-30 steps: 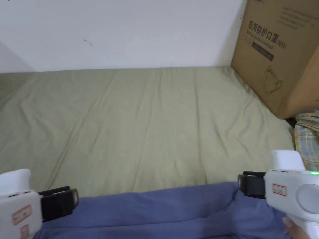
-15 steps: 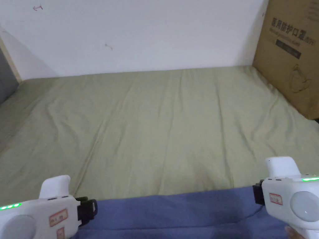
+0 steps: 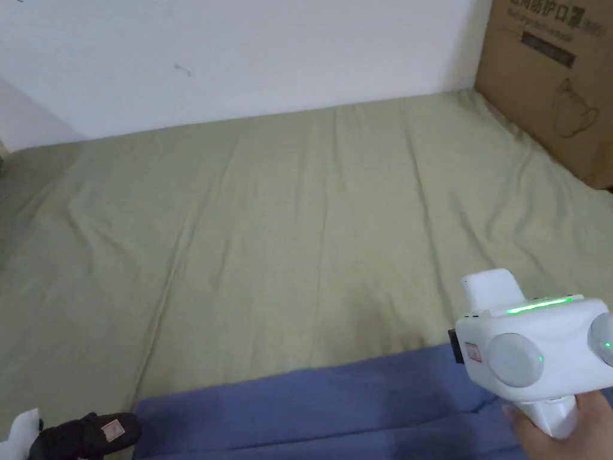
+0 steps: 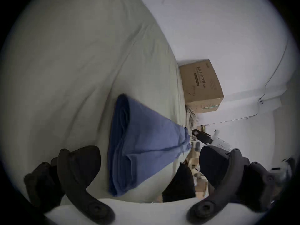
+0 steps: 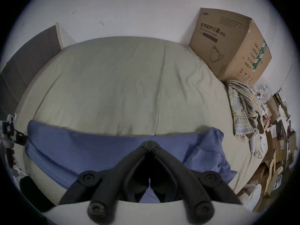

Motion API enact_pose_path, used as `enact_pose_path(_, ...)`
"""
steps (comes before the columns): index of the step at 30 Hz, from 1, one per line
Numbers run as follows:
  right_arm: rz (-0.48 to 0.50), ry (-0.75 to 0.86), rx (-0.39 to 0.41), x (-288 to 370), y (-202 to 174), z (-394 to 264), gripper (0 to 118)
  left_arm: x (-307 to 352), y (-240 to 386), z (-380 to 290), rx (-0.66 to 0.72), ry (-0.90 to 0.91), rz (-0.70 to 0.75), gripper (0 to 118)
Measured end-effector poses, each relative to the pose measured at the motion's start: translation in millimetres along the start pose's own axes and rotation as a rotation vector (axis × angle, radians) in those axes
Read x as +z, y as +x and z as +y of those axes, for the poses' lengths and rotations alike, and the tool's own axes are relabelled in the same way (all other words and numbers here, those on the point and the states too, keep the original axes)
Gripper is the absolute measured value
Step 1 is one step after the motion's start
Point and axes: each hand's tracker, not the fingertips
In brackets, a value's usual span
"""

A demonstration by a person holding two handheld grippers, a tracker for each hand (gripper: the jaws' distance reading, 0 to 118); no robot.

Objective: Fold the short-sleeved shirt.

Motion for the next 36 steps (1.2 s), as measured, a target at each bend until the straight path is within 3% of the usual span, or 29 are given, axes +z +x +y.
enact_pose_path(6, 0.024, -0.027, -0.027, -1.8, 14.0, -2.0, 0, -35.6, -24.7, 3.5, 0.139, 0.033, -0.241, 118)
enact_pose_path(9, 0.052, -0.051, -0.062, -6.7, 23.8, -6.2, 0, -56.5, -26.4, 1.1, 0.098, -0.051, -0.296, 118)
enact_pose_path(10, 0.058, -0.059, -0.069, -7.8, 23.4, -7.3, 0, -63.1, -25.1, 0.3, 0.097, -0.074, -0.309, 113)
enact_pose_path(13, 0.068, -0.075, -0.068, -12.5, 27.8, -11.3, 0, -78.9, -27.5, 0.2, 0.1, -0.129, -0.288, 88)
enact_pose_path(14, 0.067, -0.078, -0.066, -12.8, 26.0, -12.2, 0, -87.7, -31.0, -1.4, 0.081, -0.149, -0.134, 50)
enact_pose_path(15, 0.068, -0.081, -0.068, -13.4, 27.3, -12.6, 0, -97.0, -31.1, -5.3, 0.042, -0.16, -0.002, 4)
enact_pose_path(16, 0.07, -0.084, -0.07, -13.8, 28.8, -12.8, 0, -87.5, -41.1, -7.4, -0.018, -0.195, 0.097, 4)
enact_pose_path(17, 0.075, -0.087, -0.074, -13.4, 29.2, -12.6, 0, -91.5, -24.6, -6.7, 0.013, -0.134, -0.097, 4)
enact_pose_path(18, 0.079, -0.088, -0.076, -13.0, 29.3, -12.5, 0, -93.0, -19.1, -8.2, -0.016, -0.13, -0.041, 4)
enact_pose_path(26, 0.107, -0.083, -0.073, -8.4, 36.6, -12.5, 0, -45.4, 71.7, -17.9, -0.378, -0.039, 0.419, 4)
enact_pose_path(31, 0.142, -0.071, -0.086, -4.5, 39.4, -16.9, 0, -40.5, 113.1, -38.0, -0.608, 0.0, 0.907, 4)
enact_pose_path(36, 0.18, -0.056, -0.098, 1.0, 42.3, -19.3, 0, -66.8, 143.1, -47.8, -0.624, -0.003, 0.902, 4)
